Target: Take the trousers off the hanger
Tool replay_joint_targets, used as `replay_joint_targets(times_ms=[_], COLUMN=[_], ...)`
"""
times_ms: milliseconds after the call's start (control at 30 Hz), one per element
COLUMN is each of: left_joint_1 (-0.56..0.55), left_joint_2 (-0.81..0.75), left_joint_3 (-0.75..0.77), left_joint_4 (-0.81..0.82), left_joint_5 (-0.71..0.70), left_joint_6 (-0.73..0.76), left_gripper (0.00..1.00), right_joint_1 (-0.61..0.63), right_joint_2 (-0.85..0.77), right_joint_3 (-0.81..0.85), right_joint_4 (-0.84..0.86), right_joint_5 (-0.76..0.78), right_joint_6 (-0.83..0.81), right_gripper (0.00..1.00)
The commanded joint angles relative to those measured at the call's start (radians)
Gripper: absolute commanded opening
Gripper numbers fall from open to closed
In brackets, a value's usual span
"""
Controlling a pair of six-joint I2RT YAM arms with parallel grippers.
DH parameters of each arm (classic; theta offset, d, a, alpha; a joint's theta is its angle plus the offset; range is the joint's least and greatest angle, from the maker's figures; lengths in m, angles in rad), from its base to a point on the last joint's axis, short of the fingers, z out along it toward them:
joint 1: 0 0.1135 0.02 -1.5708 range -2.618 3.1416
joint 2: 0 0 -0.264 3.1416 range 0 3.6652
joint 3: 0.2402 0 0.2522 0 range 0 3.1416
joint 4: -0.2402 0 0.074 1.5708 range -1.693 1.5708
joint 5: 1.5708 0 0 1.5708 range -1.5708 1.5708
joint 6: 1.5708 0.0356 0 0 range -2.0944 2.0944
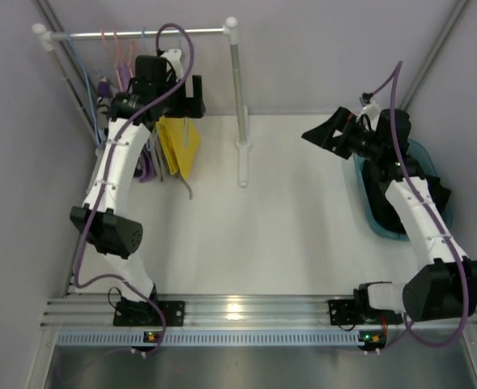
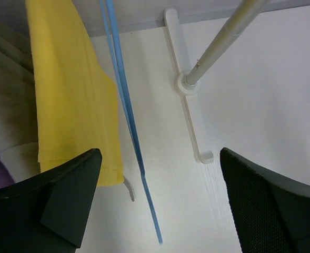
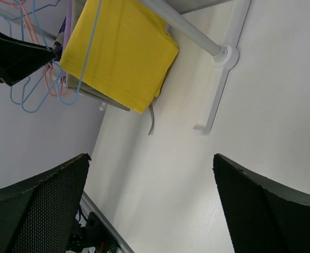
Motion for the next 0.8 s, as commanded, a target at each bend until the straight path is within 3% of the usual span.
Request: replay_joint_targets(times_ms=[0,233,400,567,767], left_joint_1=[0.000,0.003,0.003,0.044,0.133], left_joint_2=[-0.191,-0.593,-0.642,-0.837,-1.038], left_joint_3=[-0.064,-0.429,-0.477,-0.766,-0.942], left_joint_4=[0.052,0.250,0.062,0.083,0.084], left_joint_5=[0.065,0.174,0.097,0.008,-0.057], left_joint_6=[0.037,0.003,0.064,0.112,0.161], left_gripper=[0.99,0.99,0.99,0.99,0.99], right_joint_1=[-0.017,-0.015,-0.017,-0.015,-0.017], right_joint_2=[-0.100,-0.279,-0.428,-0.624,-0.816], right_joint_3=[-0.002,-0.048,-0.093,-0.160,-0.246], right_joint_4=[-0.031,-0.094,-0.140,-0.168,-0.229], right_joint_5=[0.021,0.113,0.265,0.392,0.452], right_joint_6=[-0.084,-0.231,-0.378,-0.504,-0.536], right_gripper=[1.00,0.99,0.99,1.00,0.99])
